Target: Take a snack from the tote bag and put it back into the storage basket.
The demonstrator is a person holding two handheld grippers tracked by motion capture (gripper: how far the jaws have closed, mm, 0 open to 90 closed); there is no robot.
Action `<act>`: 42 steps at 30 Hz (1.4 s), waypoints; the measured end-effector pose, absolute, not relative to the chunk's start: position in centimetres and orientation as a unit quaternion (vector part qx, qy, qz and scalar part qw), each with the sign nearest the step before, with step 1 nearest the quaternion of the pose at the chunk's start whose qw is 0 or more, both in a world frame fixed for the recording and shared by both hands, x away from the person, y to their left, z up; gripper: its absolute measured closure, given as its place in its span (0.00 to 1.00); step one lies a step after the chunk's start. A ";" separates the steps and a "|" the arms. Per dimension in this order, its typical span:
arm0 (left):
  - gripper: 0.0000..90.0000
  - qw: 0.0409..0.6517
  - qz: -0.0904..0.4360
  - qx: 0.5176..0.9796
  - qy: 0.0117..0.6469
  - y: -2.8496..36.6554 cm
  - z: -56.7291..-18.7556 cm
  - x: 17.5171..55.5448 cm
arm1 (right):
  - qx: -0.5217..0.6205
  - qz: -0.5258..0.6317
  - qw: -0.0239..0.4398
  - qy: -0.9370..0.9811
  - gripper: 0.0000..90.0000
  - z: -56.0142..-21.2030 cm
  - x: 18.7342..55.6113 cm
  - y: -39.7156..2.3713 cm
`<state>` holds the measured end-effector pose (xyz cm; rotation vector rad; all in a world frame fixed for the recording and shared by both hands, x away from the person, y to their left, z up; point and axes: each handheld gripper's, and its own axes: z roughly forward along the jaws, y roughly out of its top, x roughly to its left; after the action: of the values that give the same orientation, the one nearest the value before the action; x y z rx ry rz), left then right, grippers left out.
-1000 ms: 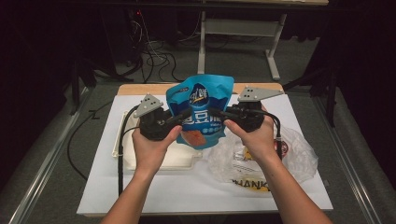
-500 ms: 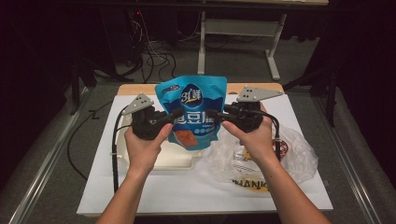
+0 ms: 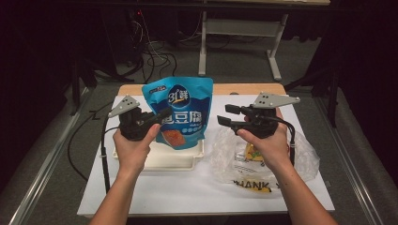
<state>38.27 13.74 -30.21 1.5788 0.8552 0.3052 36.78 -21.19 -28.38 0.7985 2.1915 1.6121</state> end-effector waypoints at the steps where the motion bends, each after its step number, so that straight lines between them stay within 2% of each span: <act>1: 1.00 0.613 0.133 0.684 0.371 13.9 -30.3 38.3 | 0.279 0.564 0.152 0.762 0.53 -28.4 36.7 -21.4; 27: 1.00 0.608 0.148 0.679 0.383 19.6 -32.7 39.7 | 0.335 0.546 0.169 0.750 0.46 -32.7 34.2 -26.8; 42: 1.00 0.590 0.159 0.682 0.402 22.0 -35.0 41.0 | 0.356 0.546 0.155 0.742 0.45 -35.2 32.8 -28.5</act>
<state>41.03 22.02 -35.03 1.5882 0.9351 0.3696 32.81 -28.49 -35.19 1.0201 2.1252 1.5647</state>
